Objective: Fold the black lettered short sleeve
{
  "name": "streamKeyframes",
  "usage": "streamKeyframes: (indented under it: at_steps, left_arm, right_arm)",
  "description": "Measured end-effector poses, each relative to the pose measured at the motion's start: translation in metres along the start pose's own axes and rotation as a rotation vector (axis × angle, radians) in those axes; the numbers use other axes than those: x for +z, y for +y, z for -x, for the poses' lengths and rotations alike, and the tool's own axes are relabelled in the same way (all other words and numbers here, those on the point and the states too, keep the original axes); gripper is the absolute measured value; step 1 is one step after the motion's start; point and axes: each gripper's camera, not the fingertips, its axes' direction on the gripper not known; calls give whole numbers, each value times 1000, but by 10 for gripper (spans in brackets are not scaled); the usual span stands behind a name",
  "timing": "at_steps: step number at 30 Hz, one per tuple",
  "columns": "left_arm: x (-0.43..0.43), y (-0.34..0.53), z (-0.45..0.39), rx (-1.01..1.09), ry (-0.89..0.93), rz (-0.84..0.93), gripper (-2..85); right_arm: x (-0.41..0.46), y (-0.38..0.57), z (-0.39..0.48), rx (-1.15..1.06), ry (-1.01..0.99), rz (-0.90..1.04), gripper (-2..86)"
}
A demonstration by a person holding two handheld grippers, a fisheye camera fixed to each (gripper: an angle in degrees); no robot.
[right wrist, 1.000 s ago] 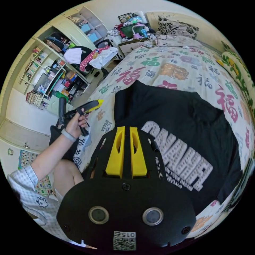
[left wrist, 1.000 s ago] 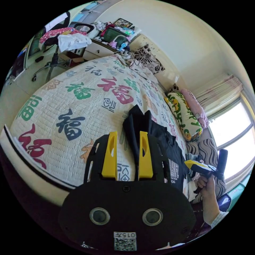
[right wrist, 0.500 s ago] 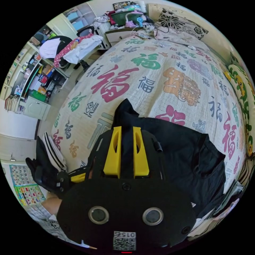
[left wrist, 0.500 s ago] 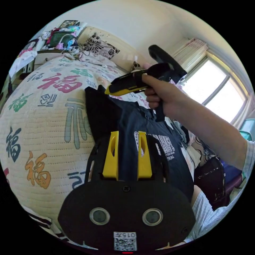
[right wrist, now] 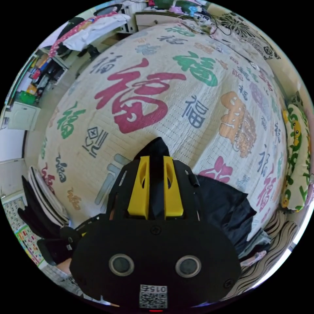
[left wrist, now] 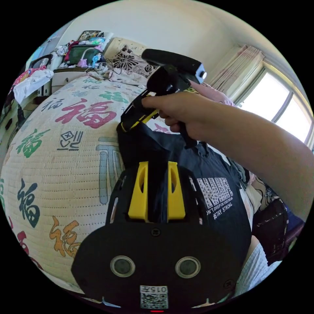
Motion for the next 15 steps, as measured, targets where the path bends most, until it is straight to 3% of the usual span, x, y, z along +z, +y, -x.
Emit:
streamKeyframes:
  at_steps: [7,9,15]
  left_arm:
    - [-118,48,53,-424,-59,-348,-6]
    - [-123,60,58,-479,-63,-353,-6]
    - [-128,55,34,-511,-160,-283,16]
  right_arm:
    - [-44,14,27,-19,-224,-253,-9]
    - [-47,16,42,-47,-281,-262,-9]
    - [-67,43,88,-147,-114,-256,23]
